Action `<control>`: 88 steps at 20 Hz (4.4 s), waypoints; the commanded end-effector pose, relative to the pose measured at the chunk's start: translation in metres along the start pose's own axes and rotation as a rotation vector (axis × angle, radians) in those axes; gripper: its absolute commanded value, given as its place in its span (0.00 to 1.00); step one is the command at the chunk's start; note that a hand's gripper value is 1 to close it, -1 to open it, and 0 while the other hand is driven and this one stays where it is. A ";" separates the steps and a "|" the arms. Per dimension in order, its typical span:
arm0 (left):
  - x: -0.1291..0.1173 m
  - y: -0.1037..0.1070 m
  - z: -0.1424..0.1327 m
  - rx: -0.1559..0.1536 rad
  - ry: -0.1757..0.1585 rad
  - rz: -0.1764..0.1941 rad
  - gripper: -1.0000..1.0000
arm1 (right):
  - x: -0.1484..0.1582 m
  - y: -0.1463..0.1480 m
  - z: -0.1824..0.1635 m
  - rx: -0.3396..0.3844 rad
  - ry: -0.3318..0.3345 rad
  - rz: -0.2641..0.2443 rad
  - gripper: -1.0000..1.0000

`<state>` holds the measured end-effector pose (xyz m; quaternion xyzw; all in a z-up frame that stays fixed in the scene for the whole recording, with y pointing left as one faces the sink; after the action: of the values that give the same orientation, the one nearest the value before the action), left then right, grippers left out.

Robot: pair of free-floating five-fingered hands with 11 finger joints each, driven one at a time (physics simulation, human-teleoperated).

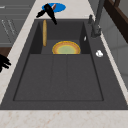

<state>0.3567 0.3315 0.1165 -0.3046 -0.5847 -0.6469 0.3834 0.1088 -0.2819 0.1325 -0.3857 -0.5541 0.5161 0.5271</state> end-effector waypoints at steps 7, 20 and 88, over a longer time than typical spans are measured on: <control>-0.012 -0.037 -0.020 -0.018 0.084 0.044 0.00 | 0.000 0.000 0.000 0.000 0.000 0.000 0.50; 0.023 -0.103 -0.023 -0.085 0.171 -0.382 0.00 | 0.000 0.000 0.000 0.000 0.000 0.000 0.50; 0.032 -0.079 -0.076 -0.301 0.212 -0.220 0.00 | 0.000 0.000 0.000 0.000 0.000 0.000 0.50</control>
<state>0.2761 0.2549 0.0928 -0.1565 -0.4644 -0.8119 0.3174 0.1088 -0.2819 0.1325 -0.3857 -0.5541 0.5161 0.5271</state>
